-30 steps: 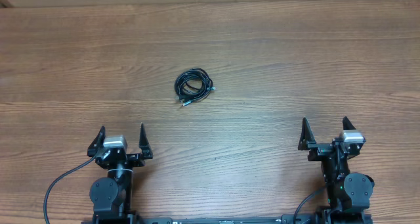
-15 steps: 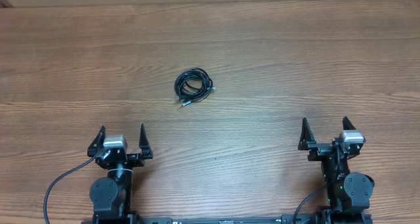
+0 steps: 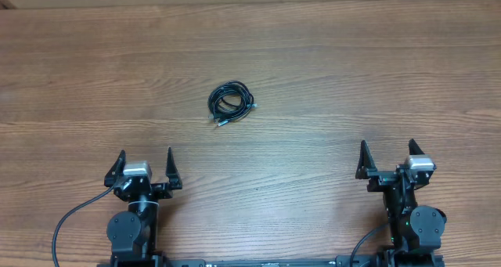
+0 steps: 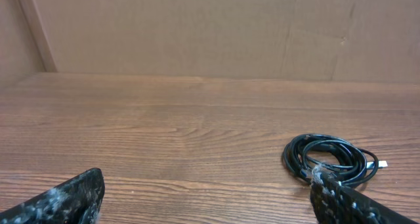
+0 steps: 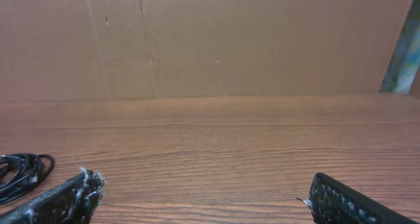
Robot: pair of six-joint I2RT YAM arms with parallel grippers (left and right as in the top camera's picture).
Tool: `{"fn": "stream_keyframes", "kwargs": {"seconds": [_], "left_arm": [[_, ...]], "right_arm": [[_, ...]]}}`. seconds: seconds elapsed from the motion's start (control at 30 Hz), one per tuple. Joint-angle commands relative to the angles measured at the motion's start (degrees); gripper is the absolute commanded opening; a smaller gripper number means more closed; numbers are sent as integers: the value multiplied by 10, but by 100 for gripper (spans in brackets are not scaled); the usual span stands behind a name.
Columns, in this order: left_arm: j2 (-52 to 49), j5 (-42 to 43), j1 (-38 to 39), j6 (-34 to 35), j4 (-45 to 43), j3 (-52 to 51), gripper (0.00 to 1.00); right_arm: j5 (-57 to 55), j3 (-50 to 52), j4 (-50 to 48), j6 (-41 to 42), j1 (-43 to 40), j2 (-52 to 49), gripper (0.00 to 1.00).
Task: Untangle cables
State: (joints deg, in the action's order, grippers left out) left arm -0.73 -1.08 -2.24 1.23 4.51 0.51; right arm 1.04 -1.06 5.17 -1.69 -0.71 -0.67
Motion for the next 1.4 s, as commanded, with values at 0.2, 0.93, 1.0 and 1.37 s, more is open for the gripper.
{"fn": "stream_keyframes", "kwargs": {"seconds": [0.2,0.93,1.0,1.37], "left_arm": [[5,342,4,239,-80,-2,100],[-723,350,4,-58,745,1033,100],[-792,327,4,-55,831,1105,99],[-943,330,51,51,909,1111,100]], "right_arm": [[-3,6,-3,2,3,5,100],[-3,6,-3,2,3,5,100],[-3,6,-3,2,3,5,100],[-3,6,-3,2,3,5,100]]}}
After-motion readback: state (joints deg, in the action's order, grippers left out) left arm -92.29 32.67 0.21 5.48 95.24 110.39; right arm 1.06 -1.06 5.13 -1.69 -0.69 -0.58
